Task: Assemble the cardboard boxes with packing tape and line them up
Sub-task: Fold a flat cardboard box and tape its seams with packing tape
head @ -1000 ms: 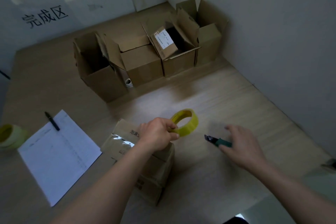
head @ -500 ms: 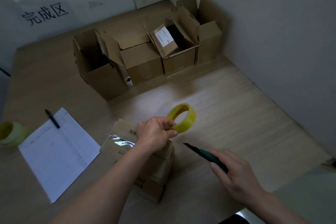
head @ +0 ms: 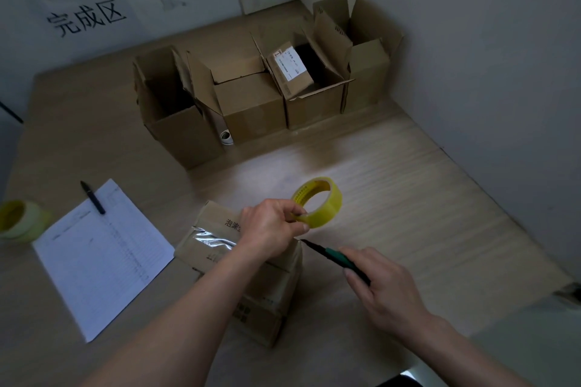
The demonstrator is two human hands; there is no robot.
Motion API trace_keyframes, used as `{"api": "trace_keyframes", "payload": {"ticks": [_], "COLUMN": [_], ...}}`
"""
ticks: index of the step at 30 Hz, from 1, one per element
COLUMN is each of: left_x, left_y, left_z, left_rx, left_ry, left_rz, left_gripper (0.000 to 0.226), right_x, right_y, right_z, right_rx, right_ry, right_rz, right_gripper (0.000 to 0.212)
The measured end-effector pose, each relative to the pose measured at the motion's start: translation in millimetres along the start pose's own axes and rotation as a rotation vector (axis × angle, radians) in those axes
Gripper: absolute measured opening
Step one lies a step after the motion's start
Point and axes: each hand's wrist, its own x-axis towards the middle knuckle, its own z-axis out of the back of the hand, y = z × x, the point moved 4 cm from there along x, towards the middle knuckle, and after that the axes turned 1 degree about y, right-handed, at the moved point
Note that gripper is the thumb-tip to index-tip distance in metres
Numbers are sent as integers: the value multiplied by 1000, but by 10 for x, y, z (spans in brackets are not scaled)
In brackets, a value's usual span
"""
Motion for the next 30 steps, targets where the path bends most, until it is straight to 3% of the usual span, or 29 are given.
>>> {"api": "trace_keyframes", "payload": {"ticks": [3,6,9,12,14,17,18,20,25,30], "left_x": [-7,-13,-11,-7,6,23,25,18,26,20], "left_y": [-23,-37,-26,-23,-32,-60,-69,-72,-70,-97], "left_z": [2,21,8,1,-7,-8,-4,-9,-29,-16], "left_rx": [5,8,8,6,19,46,57,94,182,184], "left_ry": [-7,-25,-14,-14,-28,-66,-79,-101,-161,-203], "left_rz": [-13,-5,1,2,4,22,31,53,138,220], "left_gripper": [13,13,13,13,12,11,11,13,18,19], "right_x": [16,-22,-144,-81,59,260,319,406,480,552], "right_y": [-44,-415,-984,-1122,-743,73,302,584,592,549], "right_z": [-61,-47,47,122,107,-225,-355,-573,-720,-712], "right_rx": [-226,-330,-449,-567,-399,241,438,741,907,846], "right_ry": [26,42,191,163,50,138,174,143,12,25], "right_rz": [24,-149,-378,-389,-309,-371,-434,-560,-646,-629], "right_gripper": [32,30,39,47,53,75,73,48,23,34]}}
